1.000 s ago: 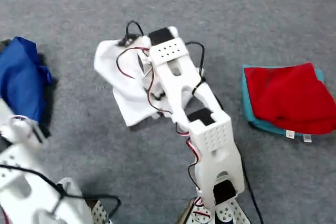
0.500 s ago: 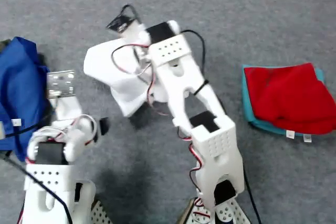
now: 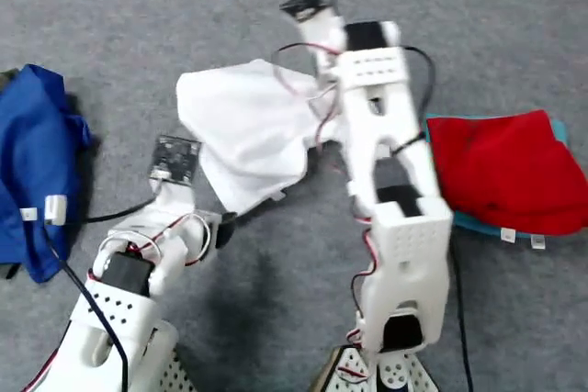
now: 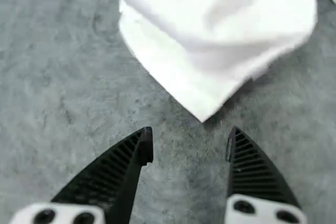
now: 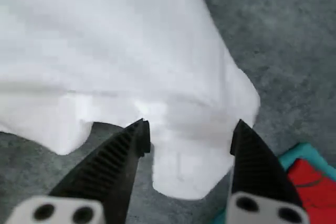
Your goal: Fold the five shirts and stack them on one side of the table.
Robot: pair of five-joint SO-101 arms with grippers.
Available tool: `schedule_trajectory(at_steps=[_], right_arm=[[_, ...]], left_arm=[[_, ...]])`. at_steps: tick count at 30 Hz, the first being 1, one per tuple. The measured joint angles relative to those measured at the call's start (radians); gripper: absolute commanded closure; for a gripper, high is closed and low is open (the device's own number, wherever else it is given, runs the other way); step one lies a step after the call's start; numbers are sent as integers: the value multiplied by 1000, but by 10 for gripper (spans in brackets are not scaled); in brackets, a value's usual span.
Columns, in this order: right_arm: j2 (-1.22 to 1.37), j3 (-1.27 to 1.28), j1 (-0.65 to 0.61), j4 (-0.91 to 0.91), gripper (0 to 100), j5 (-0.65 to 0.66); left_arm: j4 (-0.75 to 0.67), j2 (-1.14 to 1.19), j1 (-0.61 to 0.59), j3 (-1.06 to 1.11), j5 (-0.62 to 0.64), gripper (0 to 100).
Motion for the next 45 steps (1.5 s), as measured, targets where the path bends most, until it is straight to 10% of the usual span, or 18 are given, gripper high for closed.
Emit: schedule_trajectory(at_steps=[34,45], right_arm=[[192,0,160,-301,739,-215],[198,-2,160,-301,739,-215]], left_arm=[[-516,29,129,288,-789,792],[-697,483,129,141,-730,792]])
